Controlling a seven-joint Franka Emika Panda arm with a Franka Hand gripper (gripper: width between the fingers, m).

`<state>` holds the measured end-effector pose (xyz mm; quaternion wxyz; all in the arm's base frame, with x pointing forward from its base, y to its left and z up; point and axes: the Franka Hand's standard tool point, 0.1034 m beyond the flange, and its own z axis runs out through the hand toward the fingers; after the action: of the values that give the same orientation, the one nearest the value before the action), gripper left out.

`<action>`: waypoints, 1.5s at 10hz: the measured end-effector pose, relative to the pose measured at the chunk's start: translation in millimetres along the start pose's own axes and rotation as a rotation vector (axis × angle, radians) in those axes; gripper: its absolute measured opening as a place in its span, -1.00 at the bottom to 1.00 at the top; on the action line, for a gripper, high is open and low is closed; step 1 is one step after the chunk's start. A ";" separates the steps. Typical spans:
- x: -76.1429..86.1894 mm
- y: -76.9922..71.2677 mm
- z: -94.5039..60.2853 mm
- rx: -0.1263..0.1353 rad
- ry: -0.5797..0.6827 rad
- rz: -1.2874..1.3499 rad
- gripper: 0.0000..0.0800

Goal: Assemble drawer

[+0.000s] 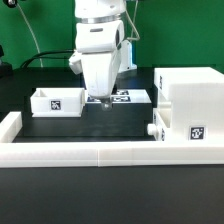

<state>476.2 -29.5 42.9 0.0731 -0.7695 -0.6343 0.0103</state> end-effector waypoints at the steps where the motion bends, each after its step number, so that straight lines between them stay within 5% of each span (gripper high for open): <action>1: -0.2 -0.1 0.5 0.001 0.000 0.008 0.62; 5: 0.0 -0.9 1.1 0.003 0.002 0.205 0.62; 10: -42.1 -41.5 -14.3 -0.094 0.045 0.688 0.62; 15: -40.3 -47.2 -12.5 -0.081 0.064 1.000 0.62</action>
Offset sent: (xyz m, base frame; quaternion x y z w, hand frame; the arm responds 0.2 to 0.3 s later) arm 0.0000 0.0000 0.0000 0.0000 0.0000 0.1938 0.9810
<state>423.7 -61.4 58.1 0.0489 -0.9815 -0.1852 -0.0041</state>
